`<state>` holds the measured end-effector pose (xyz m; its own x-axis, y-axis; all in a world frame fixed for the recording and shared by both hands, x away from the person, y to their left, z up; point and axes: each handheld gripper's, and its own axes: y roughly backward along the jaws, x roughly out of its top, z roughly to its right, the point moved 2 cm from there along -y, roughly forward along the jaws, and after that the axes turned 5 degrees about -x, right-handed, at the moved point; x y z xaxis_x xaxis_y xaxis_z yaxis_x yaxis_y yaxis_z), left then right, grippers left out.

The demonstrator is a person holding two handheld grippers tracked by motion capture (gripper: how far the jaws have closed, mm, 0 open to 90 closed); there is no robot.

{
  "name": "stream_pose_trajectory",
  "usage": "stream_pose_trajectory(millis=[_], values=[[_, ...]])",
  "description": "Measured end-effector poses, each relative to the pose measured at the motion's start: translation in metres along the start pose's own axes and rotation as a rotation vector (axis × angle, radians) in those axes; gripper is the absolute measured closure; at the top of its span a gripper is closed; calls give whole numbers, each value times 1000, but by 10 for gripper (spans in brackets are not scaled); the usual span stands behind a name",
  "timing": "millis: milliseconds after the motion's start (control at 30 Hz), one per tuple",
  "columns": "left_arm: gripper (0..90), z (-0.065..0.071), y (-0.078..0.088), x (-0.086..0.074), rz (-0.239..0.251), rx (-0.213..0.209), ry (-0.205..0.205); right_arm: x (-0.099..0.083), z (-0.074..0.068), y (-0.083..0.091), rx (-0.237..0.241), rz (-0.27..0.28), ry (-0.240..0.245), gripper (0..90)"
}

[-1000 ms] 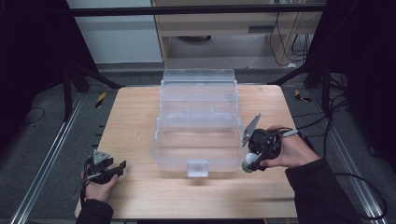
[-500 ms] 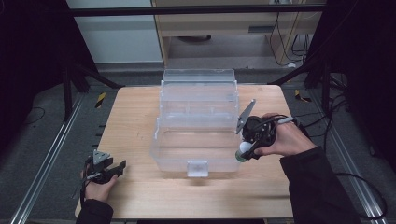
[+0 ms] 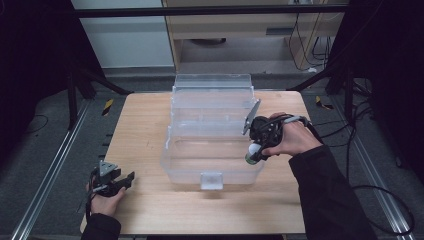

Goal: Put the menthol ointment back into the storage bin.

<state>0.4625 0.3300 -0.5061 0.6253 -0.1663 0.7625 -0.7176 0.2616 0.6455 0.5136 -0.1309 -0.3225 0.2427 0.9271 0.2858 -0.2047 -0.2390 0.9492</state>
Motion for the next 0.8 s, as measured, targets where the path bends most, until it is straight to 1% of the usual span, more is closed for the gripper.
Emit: stream_pose_trajectory(millis=[133,200,267,300,333,467,567,667,733,800], values=[[430,0,0,0,-1,0,0,2,3,-6,-6,-3,0,506],[430,-1,0,0,-2,0,0,2,8,-14,-13,-6,2,506],[430,-1,0,0,0,1,0,2,9,-16,-16,-7,-5,506],[430,-1,0,0,0,1,1,2,11,-21,-31,-11,12,506],[430,-1,0,0,0,1,1,2,12,-23,-30,-18,12,506],[430,0,0,0,0,0,0,2,15,-32,-20,-16,11,506],[430,-1,0,0,-1,0,0,-1,16,-41,-11,-30,2,505],[430,-1,0,0,-1,-2,0,-4,17,-49,-6,-38,3,506],[430,-1,0,0,-2,-2,0,-6,17,-55,8,-43,-3,505],[431,-1,0,0,-2,-2,-1,-7,18,-60,11,-45,2,505]])
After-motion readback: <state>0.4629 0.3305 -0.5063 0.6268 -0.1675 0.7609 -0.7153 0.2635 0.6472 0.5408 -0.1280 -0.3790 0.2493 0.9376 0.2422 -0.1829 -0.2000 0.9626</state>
